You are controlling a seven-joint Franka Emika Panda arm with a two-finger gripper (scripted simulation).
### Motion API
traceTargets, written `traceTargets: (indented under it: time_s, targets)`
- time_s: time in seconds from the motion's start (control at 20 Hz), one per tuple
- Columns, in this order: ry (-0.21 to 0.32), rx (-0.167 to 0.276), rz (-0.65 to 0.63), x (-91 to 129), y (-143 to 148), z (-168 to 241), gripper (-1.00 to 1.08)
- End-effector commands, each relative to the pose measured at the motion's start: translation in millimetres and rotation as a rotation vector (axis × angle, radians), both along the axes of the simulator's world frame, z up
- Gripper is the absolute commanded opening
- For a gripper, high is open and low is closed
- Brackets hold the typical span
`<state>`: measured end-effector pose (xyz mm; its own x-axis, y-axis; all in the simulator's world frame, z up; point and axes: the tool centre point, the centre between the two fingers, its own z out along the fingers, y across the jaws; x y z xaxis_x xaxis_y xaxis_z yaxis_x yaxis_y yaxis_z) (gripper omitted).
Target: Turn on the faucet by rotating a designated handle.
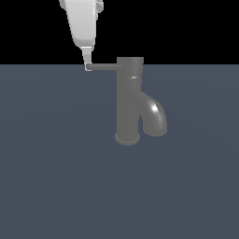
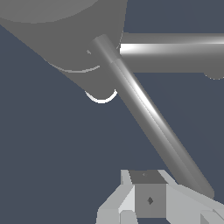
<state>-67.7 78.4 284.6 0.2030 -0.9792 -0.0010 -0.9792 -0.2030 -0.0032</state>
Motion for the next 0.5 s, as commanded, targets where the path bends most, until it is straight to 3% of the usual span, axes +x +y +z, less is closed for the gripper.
traceTargets:
  time_s: [0.0,0.45]
  targets:
    - [0.003,-0.002,-0.002,-6,-3,0,-1.00]
    - [0.001,0.000,0.000,-19,-28,0,-1.00]
